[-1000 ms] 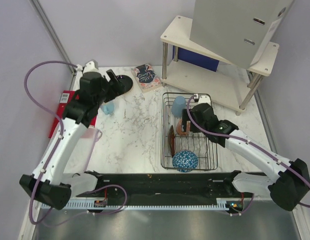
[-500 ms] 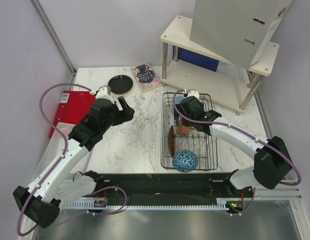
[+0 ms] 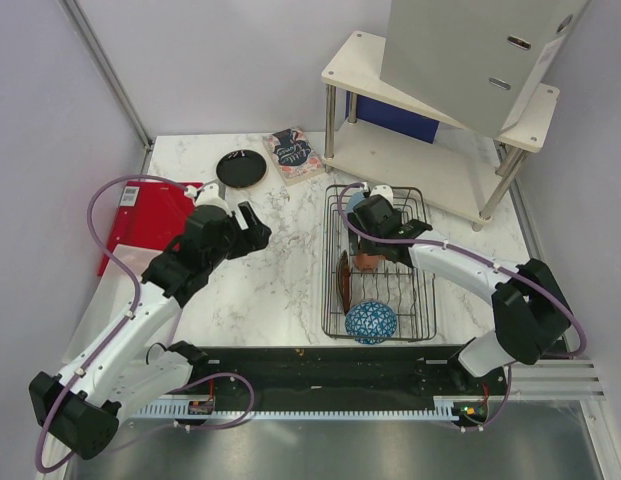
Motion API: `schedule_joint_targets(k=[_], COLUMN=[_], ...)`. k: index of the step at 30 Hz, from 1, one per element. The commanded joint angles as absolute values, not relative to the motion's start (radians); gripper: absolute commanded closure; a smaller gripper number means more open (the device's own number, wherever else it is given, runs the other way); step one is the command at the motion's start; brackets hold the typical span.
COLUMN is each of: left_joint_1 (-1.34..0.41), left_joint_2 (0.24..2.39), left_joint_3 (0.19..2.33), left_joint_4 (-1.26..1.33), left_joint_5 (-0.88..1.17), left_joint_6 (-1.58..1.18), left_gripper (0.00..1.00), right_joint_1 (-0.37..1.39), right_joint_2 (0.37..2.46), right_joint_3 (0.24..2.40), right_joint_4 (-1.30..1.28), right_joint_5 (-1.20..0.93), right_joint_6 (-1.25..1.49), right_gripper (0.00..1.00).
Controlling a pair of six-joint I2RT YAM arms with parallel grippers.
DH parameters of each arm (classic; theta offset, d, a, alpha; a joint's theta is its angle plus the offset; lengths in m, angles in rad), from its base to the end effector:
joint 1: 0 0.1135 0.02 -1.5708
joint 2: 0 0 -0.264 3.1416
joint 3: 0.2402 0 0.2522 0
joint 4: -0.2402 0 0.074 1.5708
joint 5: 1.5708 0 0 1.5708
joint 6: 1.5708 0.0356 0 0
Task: Unload the mixed dishes from the dish rack
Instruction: Pick up the cup from the dish rack.
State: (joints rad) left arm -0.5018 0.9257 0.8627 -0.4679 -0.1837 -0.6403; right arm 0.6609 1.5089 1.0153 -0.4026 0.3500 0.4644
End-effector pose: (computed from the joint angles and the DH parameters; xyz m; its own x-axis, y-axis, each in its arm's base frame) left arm 0.1815 -0.0922 0.3137 -0.5560 -0.3649 -0.7468 0.0033 0.8975 -0.4410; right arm 0.2561 0.1837 0.2299 -0.7338 -0.0376 -0.6784 -0.0882 0.9953 0.0403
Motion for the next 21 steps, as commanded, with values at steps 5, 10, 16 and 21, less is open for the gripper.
schedule_joint_targets(k=[5,10,16,21], left_joint_1=[-0.505,-0.505,-0.505,-0.505], left_joint_2=[0.923,0.925,0.930,0.923], left_joint_3=[0.853,0.850,0.844,0.835], left_joint_4=[-0.414,-0.411,-0.406,-0.407], left_joint_5=[-0.173,-0.172,-0.163,-0.163], left_joint_6=[-0.672,-0.673,-0.678,-0.678], left_gripper=[0.13,0.13,0.14,0.14], right_joint_1=[0.663,0.663,0.664,0.663], right_joint_2=[1.523,1.467,1.493,1.512], right_joint_3=[1.009,1.017,1.014,0.999], right_joint_4=[-0.377,-0.380,-0.405,-0.408], right_joint_5=[0.408,0.416,0.387,0.377], right_joint_6=[0.454,0.427,0.411,0.414], right_gripper=[0.20,0.19,0.20,0.19])
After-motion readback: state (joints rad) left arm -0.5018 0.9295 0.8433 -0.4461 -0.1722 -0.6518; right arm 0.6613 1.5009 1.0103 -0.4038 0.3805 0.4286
